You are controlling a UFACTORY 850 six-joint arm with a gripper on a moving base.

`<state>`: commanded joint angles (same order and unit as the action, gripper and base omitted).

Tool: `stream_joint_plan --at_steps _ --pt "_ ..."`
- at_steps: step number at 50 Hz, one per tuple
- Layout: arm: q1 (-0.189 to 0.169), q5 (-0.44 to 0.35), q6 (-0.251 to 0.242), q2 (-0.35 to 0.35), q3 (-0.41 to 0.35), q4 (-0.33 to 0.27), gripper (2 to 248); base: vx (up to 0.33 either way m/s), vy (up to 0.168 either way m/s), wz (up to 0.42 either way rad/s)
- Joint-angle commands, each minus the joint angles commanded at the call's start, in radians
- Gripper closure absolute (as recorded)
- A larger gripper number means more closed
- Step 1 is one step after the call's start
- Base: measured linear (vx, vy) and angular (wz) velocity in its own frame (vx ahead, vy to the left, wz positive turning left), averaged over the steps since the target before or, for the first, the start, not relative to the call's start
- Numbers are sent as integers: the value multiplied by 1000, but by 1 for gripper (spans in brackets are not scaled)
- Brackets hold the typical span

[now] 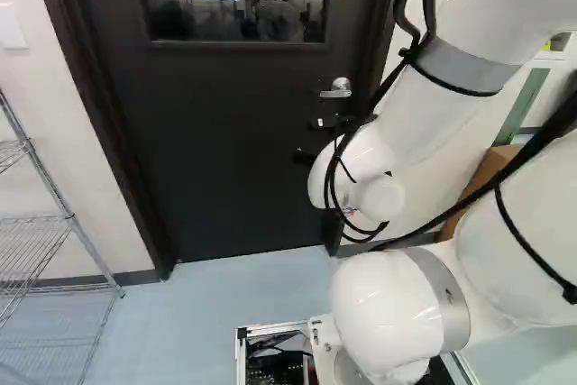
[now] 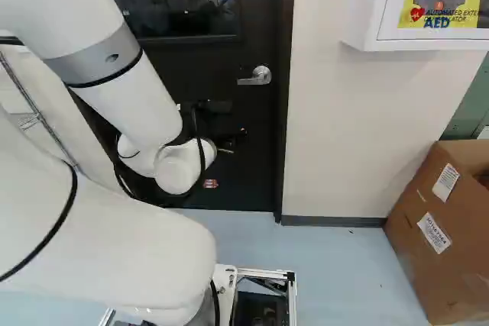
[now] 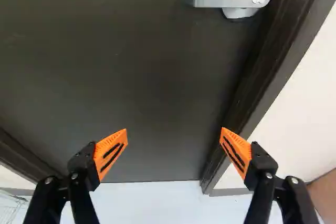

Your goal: Open the door and move inside

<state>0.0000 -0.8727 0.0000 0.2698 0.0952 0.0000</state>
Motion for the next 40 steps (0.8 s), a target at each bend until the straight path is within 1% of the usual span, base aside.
stream_joint_plan --at_steps 19,40 --pt "0 0 0 -1 7 0 3 7 -1 -2" --pt "0 0 0 15 45 0 3 0 0 0"
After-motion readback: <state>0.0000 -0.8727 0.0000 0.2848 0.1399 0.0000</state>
